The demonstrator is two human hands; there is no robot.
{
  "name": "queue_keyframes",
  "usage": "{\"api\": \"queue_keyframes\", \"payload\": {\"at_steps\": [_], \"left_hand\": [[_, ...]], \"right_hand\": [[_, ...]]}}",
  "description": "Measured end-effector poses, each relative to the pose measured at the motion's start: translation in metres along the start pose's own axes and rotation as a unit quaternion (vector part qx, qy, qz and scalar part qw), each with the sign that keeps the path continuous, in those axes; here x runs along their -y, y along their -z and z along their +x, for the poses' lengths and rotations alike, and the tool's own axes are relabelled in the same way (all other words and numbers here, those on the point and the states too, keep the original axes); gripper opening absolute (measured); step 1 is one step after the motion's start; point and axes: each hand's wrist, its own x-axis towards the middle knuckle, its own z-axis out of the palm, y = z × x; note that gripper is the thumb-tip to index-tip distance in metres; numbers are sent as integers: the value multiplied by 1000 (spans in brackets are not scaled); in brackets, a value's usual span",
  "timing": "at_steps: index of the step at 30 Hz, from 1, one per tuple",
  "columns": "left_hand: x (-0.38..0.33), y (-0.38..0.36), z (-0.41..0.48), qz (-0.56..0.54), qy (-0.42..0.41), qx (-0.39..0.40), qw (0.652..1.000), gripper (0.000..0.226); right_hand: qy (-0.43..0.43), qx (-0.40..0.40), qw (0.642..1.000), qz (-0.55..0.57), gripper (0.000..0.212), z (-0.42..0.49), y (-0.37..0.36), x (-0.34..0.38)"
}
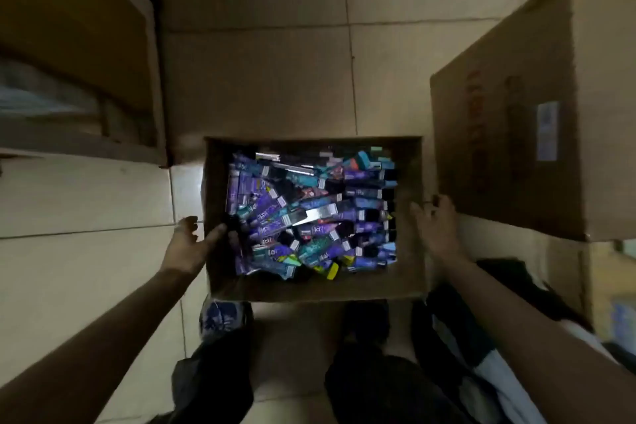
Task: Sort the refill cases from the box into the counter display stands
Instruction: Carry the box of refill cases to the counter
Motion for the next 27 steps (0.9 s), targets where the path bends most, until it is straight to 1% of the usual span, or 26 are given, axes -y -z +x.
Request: {"api": "queue_keyframes", "payload": {"at_steps": [1,3,5,8,10,13,16,18,22,25,27], "left_hand": [[5,-7,8,-23,3,3,1000,57],[12,-18,20,-54,-3,6,999,44],[18,-27,29,-48,-11,-19,999,35],[19,-30,29,18,-35,-66,997,33],[17,-27,25,17,-41,-73,996,33],[9,-11,5,27,-51,-83,995,33],[-10,22,-40,25,-57,-88,994,31],[-34,48,-81,10,-62,-85,994,29],[-90,103,-178,4,-83,-107,991,28],[-138,143,-254,-2,-103,-128,986,28],[-168,168,-301,-8,-110,-126,986,31]], "right_hand": [[-21,0,1000,23,44,5,-5,-9],[-32,9,999,30,34,13,-14,-25],[-31,5,999,16,29,16,-20,-39],[-11,-15,999,26,26,12,-24,-43],[9,-19,999,28,20,6,-20,-38],[34,-21,999,26,23,-17,-2,-24],[27,-10,999,34,26,-63,33,1],[42,-16,998,48,22,-101,64,27],[61,-43,996,51,18,-184,134,85],[56,-47,995,64,21,-248,190,130],[70,-50,994,65,22,-286,226,159]]}}
